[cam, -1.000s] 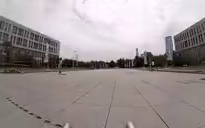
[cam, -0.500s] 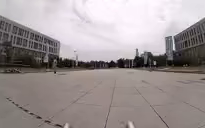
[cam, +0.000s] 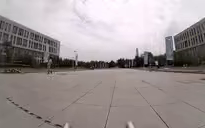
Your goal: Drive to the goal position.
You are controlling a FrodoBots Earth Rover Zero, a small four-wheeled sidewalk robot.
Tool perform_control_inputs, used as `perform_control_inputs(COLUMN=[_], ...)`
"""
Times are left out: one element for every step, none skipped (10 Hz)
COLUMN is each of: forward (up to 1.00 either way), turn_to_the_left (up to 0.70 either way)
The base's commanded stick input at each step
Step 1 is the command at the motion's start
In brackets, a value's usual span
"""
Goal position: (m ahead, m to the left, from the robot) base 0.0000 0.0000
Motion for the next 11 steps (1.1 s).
perform_control_inputs(forward=[0.05, 0.04, 0.04, 0.04, 0.04, 0.05, 0.04, 0.05, 0.04, 0.05, 0.04], turn_to_the_left=[0.0, 0.0, 0.0, 0.0, 0.0, 0.0, 0.0, 0.0, 0.0, 0.0, 0.0])
